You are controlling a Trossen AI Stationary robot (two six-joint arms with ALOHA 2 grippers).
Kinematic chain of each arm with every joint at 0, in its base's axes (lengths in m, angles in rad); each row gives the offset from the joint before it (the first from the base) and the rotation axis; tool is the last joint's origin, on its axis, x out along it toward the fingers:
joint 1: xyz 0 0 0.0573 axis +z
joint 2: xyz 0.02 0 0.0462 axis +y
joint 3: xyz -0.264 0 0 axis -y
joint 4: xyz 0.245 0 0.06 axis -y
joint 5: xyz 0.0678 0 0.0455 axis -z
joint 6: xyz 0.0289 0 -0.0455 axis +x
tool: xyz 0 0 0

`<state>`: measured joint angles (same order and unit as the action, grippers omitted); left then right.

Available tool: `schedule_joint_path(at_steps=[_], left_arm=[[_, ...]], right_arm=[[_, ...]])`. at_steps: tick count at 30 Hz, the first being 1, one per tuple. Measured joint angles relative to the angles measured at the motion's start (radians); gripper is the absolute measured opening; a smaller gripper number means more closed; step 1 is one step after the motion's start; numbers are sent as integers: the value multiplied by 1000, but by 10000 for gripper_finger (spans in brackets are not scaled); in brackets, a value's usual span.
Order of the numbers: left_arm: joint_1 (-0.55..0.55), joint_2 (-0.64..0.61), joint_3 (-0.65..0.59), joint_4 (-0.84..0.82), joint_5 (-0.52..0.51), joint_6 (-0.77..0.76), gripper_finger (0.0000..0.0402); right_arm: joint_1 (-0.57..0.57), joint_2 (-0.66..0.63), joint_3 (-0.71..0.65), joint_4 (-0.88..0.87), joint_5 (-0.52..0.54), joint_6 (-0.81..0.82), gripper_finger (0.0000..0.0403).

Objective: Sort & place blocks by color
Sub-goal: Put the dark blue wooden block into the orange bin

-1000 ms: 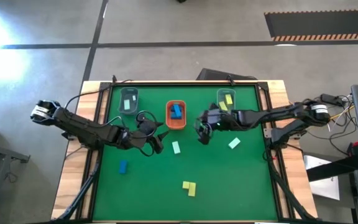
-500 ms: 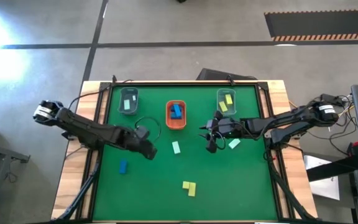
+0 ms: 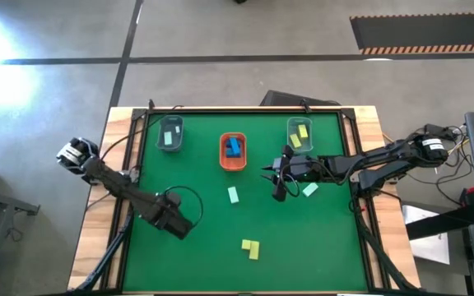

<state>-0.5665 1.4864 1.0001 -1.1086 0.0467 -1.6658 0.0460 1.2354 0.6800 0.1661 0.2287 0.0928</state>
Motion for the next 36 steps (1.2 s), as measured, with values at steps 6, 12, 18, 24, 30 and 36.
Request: schedule_joint_path(at_steps=[6,12,18,24,30,36], left_arm=[[-87,-2,-19,1,5,-155,152],[-133,-2,-28,5,5,-236,206],[-142,-2,-64,10,5,-242,248],[-142,-2,-99,35,-1,-243,252],[-140,-3,-167,124,-76,-248,251],[-137,13,-231,193,-88,-267,221]], right_arm=[[0,0,0,-4,0,-15,94],[0,0,0,-4,0,-42,98],[0,0,0,-4,0,-42,90],[0,0,0,-4,0,-42,91],[0,0,0,-4,0,-44,91],[0,0,0,-4,0,-45,87]])
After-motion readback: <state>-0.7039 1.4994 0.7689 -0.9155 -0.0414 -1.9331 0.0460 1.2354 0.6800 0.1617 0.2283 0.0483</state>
